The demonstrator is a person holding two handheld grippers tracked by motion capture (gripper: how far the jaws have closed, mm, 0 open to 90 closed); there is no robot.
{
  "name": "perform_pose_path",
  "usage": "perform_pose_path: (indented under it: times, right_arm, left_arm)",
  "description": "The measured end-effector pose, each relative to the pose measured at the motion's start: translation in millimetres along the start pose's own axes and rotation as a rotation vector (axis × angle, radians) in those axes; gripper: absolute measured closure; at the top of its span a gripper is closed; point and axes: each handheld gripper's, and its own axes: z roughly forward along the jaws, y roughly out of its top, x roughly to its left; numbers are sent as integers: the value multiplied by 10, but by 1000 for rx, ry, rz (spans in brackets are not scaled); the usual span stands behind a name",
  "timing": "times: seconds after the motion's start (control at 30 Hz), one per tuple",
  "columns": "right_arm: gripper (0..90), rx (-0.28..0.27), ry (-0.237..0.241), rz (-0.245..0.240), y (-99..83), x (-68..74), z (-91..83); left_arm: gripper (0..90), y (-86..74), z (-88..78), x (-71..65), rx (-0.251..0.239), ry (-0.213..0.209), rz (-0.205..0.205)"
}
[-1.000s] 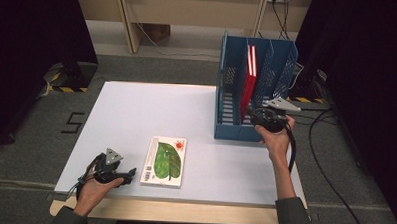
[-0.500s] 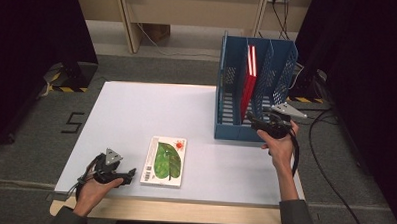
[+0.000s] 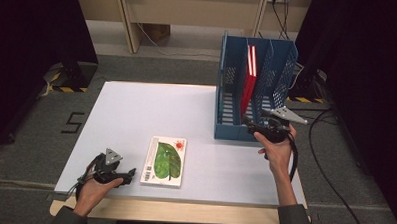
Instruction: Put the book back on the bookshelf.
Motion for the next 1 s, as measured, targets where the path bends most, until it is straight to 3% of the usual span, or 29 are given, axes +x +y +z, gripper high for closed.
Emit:
perform_pose_path:
  times: [1.0]
  right_arm:
    - [244, 88, 57, -12, -313, 275, 22]
  left_arm:
    - [186, 6, 6, -31, -6, -5, 9]
